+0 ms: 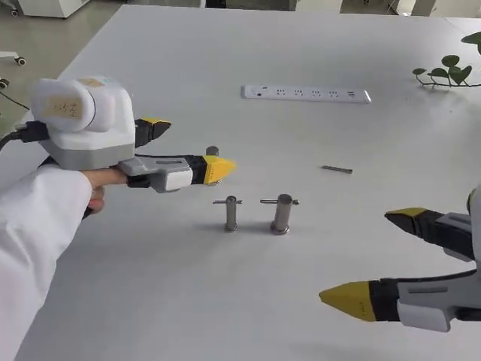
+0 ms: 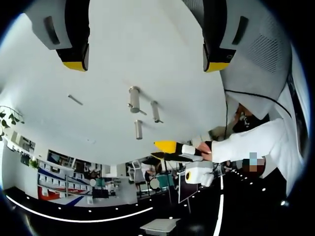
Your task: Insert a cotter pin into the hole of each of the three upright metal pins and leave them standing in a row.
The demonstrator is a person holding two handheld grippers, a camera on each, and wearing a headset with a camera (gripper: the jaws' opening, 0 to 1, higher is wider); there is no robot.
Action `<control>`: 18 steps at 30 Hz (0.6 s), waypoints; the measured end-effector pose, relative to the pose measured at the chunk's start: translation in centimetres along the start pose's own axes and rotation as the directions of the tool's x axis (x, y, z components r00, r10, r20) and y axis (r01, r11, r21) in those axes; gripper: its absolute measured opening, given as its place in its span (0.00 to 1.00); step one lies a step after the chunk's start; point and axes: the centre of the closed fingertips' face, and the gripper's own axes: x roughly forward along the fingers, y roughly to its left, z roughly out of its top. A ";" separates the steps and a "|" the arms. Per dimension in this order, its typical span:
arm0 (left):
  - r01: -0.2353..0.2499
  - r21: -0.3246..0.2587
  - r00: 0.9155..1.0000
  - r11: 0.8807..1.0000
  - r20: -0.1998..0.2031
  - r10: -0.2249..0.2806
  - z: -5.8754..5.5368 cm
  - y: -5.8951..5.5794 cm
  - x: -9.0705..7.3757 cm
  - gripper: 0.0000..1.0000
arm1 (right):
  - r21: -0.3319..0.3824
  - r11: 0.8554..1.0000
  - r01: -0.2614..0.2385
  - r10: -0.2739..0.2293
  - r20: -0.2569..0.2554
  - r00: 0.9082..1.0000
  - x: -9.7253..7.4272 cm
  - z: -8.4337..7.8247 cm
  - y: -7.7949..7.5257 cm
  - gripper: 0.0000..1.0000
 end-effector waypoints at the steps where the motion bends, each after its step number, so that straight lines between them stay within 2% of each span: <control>1: 0.000 -0.003 1.000 1.000 -0.008 0.000 -0.1 0.1 0.3 0.73 | 0.002 1.000 0.001 -0.001 -0.002 1.000 0.0 0.0 0.0 0.95; 3: -0.003 -0.030 0.999 1.000 -0.049 0.001 -0.9 0.5 1.1 0.66 | 0.006 1.000 0.004 -0.004 0.001 1.000 -0.1 -0.1 0.0 0.95; 4: 0.003 -0.041 0.998 0.999 -0.057 -0.005 -1.1 0.6 1.5 0.58 | 0.020 1.000 0.006 -0.006 0.012 1.000 -0.2 0.0 0.0 0.95; 6: 0.013 -0.055 0.997 0.998 -0.071 -0.016 -1.6 0.8 2.2 0.49 | 0.028 1.000 0.007 -0.007 0.015 1.000 -0.2 -0.1 0.1 0.95; 9: -0.004 -0.072 0.996 0.997 -0.090 -0.002 -2.2 1.5 3.1 0.47 | 0.033 0.999 0.009 -0.009 0.008 1.000 -0.3 -0.4 0.1 0.94; 10: -0.008 -0.071 0.995 0.997 -0.095 0.002 -2.3 1.7 3.3 0.44 | 0.036 0.999 0.007 -0.008 0.008 1.000 -0.3 -0.5 0.2 0.94; 13: -0.040 -0.059 0.989 0.997 -0.145 0.031 -3.3 2.5 3.9 0.33 | 0.054 0.999 0.009 -0.009 0.015 1.000 -0.4 -0.6 0.2 0.94; 15: -0.043 -0.055 0.988 0.998 -0.153 0.034 -3.7 2.7 4.3 0.27 | 0.057 0.998 0.009 -0.010 0.018 1.000 -0.5 -0.5 0.3 0.94; 18: -0.041 -0.051 0.985 0.998 -0.170 0.031 -4.1 2.6 4.7 0.26 | 0.063 0.998 0.014 -0.015 0.023 1.000 -0.7 -0.5 0.2 0.94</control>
